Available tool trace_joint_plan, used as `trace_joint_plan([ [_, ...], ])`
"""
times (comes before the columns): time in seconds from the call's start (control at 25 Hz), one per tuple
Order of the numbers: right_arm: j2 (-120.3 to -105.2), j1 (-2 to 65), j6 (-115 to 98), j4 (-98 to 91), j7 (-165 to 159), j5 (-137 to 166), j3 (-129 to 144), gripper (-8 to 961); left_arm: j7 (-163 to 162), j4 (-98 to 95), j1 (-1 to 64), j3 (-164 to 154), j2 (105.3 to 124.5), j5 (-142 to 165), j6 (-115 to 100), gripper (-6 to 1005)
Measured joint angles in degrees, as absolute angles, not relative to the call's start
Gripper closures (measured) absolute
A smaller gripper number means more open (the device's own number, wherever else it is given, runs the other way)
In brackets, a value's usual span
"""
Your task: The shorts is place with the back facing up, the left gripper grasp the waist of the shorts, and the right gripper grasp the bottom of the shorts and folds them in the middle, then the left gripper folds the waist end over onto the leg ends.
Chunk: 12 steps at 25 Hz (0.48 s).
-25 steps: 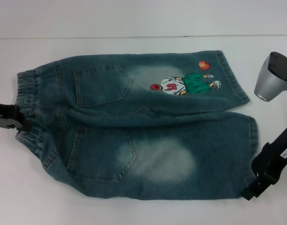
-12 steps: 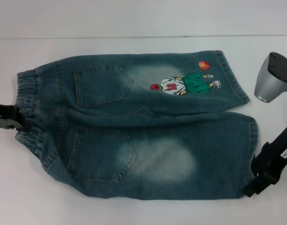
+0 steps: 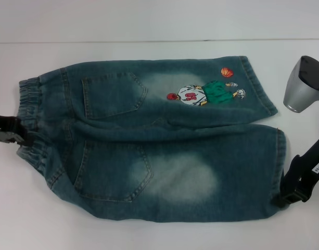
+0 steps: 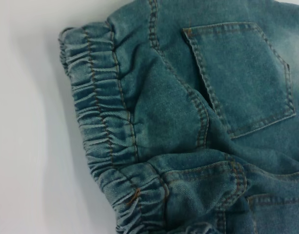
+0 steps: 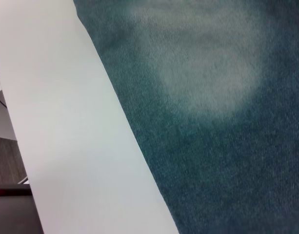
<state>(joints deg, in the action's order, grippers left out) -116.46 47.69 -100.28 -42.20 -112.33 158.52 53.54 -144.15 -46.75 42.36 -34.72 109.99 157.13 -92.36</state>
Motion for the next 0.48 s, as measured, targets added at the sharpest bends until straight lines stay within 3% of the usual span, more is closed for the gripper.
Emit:
trace_joint_plan([
  [0.24,-115.97,47.4,-100.3,-42.1,-112.2,158.4,53.3,888,-144.2,-46.8,42.4,-34.7,109.80,157.1,-92.5,971],
  [0.48,-114.74,46.7,-99.6,-42.2,-110.0,156.5,43.8,943,-144.3,-46.6,42.7,-28.6,108.69,157.0,-92.6,972],
])
